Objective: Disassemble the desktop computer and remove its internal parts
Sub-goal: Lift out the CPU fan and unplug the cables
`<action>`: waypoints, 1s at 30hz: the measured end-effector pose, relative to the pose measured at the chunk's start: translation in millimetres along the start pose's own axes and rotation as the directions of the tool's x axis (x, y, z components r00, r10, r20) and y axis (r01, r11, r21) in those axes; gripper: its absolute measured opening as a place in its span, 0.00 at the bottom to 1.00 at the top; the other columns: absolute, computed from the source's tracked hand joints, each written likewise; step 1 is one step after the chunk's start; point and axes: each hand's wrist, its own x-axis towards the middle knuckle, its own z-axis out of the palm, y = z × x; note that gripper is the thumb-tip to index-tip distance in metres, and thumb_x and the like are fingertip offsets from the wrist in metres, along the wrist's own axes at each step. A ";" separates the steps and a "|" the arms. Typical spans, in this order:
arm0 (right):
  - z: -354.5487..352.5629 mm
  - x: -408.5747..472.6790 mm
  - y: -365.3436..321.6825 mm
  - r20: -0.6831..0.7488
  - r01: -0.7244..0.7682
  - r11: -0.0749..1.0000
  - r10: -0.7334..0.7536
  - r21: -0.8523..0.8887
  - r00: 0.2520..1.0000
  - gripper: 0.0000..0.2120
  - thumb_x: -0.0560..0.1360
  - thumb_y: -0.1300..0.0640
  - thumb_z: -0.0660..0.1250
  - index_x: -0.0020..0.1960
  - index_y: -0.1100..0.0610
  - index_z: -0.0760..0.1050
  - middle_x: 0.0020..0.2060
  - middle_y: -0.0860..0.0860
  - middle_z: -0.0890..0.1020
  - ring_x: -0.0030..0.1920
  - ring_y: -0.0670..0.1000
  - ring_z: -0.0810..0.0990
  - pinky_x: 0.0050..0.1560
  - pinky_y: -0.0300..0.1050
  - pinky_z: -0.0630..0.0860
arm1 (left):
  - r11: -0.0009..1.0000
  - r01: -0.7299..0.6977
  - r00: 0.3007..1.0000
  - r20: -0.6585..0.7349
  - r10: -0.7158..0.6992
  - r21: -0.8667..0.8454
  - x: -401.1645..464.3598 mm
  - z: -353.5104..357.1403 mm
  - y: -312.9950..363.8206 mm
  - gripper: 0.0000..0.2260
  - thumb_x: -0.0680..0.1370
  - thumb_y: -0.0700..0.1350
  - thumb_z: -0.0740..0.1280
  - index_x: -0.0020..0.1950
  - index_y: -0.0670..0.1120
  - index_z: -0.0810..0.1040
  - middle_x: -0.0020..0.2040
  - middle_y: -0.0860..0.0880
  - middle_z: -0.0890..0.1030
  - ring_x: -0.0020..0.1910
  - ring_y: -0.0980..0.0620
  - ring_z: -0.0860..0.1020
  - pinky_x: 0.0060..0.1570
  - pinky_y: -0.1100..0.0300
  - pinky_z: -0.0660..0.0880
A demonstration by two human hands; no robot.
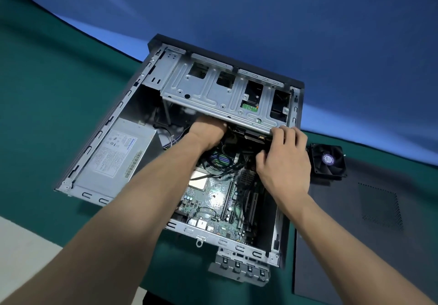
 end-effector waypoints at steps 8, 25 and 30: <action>1.7 0.9 0.6 -0.010 -0.016 0.999 0.017 0.028 1.000 0.22 0.75 0.54 0.60 0.67 0.60 0.66 0.67 0.55 0.68 0.70 0.56 0.57 0.56 0.52 0.73 | 0.999 -0.014 1.000 0.019 0.013 0.047 -2.2 0.8 -1.5 0.15 0.76 0.34 0.60 0.61 0.35 0.74 0.67 0.36 0.71 0.63 0.38 0.71 0.63 0.49 0.67; 2.5 1.3 1.9 -0.024 -0.006 1.000 0.006 0.030 1.000 0.23 0.74 0.53 0.61 0.67 0.61 0.65 0.68 0.55 0.68 0.70 0.56 0.57 0.58 0.53 0.73 | 0.996 0.035 0.998 0.060 -0.030 -0.078 -3.6 5.2 -1.6 0.06 0.74 0.36 0.64 0.48 0.39 0.78 0.51 0.40 0.80 0.49 0.41 0.78 0.48 0.54 0.73; 3.6 1.7 2.2 -0.040 0.001 1.000 0.000 0.026 0.999 0.25 0.72 0.52 0.63 0.66 0.61 0.66 0.67 0.56 0.68 0.70 0.57 0.57 0.57 0.53 0.73 | 0.991 0.074 0.997 0.001 -0.075 -0.111 -4.4 4.2 -0.8 0.09 0.74 0.37 0.65 0.54 0.38 0.77 0.56 0.39 0.78 0.52 0.40 0.77 0.52 0.52 0.74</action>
